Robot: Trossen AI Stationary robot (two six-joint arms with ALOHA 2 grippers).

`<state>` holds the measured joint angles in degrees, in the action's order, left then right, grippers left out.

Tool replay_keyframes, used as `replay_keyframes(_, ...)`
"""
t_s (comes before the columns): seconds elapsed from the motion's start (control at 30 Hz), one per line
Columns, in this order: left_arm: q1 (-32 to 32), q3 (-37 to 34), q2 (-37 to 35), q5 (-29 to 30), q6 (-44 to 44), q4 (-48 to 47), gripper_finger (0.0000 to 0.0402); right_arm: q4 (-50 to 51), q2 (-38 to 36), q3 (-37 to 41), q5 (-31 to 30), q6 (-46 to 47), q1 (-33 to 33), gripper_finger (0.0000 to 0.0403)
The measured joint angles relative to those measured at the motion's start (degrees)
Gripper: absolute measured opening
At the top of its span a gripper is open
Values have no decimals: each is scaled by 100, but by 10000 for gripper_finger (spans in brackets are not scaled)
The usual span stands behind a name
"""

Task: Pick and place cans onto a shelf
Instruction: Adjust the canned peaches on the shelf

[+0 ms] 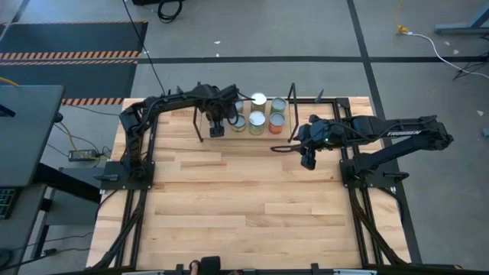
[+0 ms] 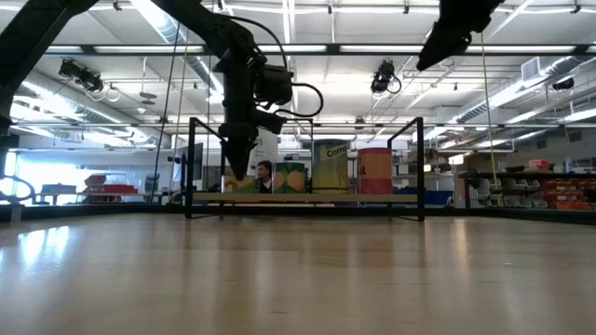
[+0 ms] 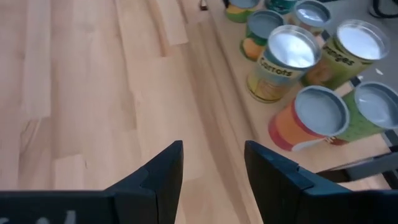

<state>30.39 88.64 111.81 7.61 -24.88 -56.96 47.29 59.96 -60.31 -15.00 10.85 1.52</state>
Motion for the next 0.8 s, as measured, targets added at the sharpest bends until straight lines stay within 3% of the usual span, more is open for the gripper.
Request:
replay_keyframes(0.17, -164, 498, -7, 227, 337, -450, 391, -2, -2, 0, 165, -133, 0, 179)
replay_keyframes(0.33, -305, 1431, -23, -439, 849, -402, 350, -2, 2, 0, 657, -305, -16, 171)
replay_keyframes(0.43, -302, 1503, -41, -1008, 1061, 92, 280, -4, 42, -2, 563, -301, -69, 156)
replay_keyframes(0.67, -216, 829, 42, -1018, 1060, 873, 37, -46, 83, -4, 430, -109, -241, 127)
replay_keyframes(0.73, -216, 617, 42, -1032, 1116, 1223, 14, -48, 90, -4, 428, -8, -294, 124)
replay_keyframes(0.8, -218, 496, 42, -1042, 1123, 1424, 19, -59, 90, -4, 423, 114, -360, 124)
